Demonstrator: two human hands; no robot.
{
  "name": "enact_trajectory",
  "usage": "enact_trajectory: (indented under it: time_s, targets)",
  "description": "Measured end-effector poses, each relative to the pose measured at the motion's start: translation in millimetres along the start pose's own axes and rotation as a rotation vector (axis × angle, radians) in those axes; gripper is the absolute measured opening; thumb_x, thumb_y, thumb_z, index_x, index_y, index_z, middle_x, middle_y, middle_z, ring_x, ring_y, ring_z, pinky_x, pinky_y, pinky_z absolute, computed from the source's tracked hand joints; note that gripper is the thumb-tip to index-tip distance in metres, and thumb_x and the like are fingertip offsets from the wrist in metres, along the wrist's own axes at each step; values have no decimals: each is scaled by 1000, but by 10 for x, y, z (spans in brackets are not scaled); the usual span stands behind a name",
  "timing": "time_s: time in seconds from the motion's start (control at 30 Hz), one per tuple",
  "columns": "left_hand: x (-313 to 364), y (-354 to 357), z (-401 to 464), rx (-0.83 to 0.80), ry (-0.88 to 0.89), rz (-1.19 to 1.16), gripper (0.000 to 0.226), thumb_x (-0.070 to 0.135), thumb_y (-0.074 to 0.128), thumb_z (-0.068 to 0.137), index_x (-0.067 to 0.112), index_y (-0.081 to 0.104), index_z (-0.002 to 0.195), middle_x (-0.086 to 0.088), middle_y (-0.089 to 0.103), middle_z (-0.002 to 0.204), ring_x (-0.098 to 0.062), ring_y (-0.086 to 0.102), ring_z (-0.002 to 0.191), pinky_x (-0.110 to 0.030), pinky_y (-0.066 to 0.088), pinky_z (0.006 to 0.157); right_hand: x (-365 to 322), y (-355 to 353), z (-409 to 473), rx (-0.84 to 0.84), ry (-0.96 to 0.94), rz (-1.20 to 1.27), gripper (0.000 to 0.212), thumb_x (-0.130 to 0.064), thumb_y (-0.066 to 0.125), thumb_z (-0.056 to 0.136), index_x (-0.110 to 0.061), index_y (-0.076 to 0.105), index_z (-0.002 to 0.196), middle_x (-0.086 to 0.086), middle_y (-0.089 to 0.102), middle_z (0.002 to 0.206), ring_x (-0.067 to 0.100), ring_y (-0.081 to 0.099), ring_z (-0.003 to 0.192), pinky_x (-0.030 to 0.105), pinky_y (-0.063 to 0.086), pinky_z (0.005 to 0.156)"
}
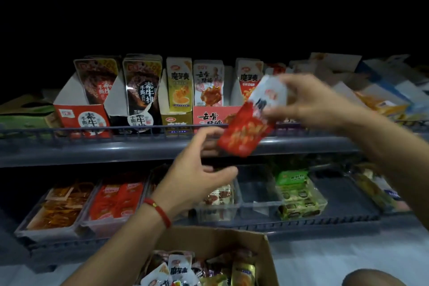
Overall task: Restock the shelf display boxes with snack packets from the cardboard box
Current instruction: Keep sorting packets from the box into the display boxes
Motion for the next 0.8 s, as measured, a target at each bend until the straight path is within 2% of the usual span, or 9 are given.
enact_trajectory:
  time_s: [0.07,0.1,0.17,0.2,0.33,0.53,0.63,0.8]
  targets:
    - [80,-92,81,86,32,6,56,19,81,84,42,51,124,15,62,124,2,61,114,-22,59,86,-70,-364,221,155,-39,-136,32,-23,74,87,-26,60,116,-10,67,104,1,69,91,21,58,69]
    - [103,-131,120,110,34,6,53,18,80,85,42,52,123,14,62,123,0,61,114,-21,58,84,-83,-518,347,215,-45,-189,31,-24,74,88,-26,61,116,-10,67,105,4,69,90,25,59,73]
    - [120,-191,191,157,37,24,47,16,78,86,39,54,120,11,64,119,-4,63,112,-25,58,88,-60,-730,611,284,-56,-284,32,-24,76,88,-24,61,117,-6,69,107,12,69,93,38,59,79]
    - [112,-214,222,182,37,31,45,16,77,86,38,56,120,10,65,117,-6,64,111,-29,58,91,-41,-780,735,295,-57,-341,35,-25,77,88,-23,61,119,-3,69,109,17,69,96,40,59,81]
    - [100,-236,298,237,36,38,44,12,76,86,35,58,119,7,68,114,-8,66,107,-33,57,96,90,-744,1218,250,-2,-532,59,-26,78,87,-15,53,140,8,63,131,28,64,113,44,56,93]
    - [56,-197,319,224,18,71,50,11,72,89,39,55,127,11,67,114,-5,65,108,-35,56,96,352,-304,1636,108,-14,-694,65,-22,78,87,-18,49,145,9,56,143,31,58,127,45,52,101]
    - [17,-201,304,225,0,66,49,9,71,89,40,55,125,10,67,113,-7,66,106,-34,57,95,484,-123,1697,92,-14,-782,54,-19,78,87,-14,56,137,11,62,134,33,62,118,44,54,95]
    - [-79,-238,251,229,-19,57,48,9,71,90,42,56,122,11,68,113,-4,65,106,-31,57,92,545,-83,1684,281,-123,-1045,44,-23,77,89,-9,58,126,18,65,117,38,65,103,46,55,80]
Point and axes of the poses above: each hand's wrist, its own z-axis towards the middle knuckle, its own y-axis out of the palm, x = y × z, the point moved 2 cm from there along z, towards the middle knuckle
